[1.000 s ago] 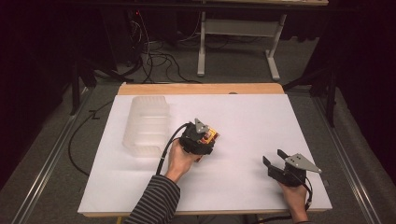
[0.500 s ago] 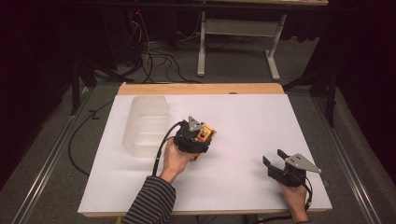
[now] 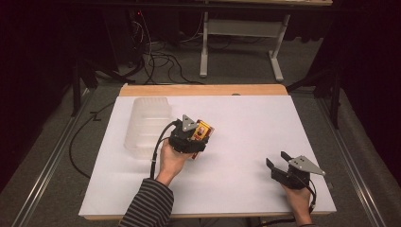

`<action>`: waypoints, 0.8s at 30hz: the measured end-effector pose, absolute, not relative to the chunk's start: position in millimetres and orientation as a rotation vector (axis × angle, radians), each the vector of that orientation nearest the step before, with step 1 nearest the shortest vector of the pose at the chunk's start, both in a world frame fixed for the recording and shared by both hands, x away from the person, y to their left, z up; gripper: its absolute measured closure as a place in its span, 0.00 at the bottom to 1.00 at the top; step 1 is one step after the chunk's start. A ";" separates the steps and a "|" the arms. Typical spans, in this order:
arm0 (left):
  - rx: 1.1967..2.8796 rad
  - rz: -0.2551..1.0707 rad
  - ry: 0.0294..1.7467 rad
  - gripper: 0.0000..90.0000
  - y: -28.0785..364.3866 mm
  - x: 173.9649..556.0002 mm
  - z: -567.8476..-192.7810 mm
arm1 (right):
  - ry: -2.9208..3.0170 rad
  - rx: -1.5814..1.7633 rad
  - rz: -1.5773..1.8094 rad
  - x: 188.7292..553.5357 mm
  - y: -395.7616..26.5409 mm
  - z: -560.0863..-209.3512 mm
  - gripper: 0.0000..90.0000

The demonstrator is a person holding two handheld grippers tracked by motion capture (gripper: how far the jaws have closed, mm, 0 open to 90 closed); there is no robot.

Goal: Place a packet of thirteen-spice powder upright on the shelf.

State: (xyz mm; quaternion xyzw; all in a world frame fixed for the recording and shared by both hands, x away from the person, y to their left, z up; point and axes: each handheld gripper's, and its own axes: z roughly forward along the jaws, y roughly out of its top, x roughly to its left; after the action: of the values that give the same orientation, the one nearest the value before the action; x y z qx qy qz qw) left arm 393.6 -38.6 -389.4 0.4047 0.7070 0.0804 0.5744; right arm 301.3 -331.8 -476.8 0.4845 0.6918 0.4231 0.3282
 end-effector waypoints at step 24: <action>0.843 0.275 1.618 0.37 -3.3 402.5 -369.4 | 1.804 1.281 1.120 301.7 -333.2 -476.7 0.38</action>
State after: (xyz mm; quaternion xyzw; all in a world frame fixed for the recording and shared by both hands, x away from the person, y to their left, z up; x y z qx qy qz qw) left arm 402.5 -3.3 -369.4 0.3643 0.6990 0.1190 0.6037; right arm 301.7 -333.2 -476.7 0.4886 0.6880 0.4272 0.3247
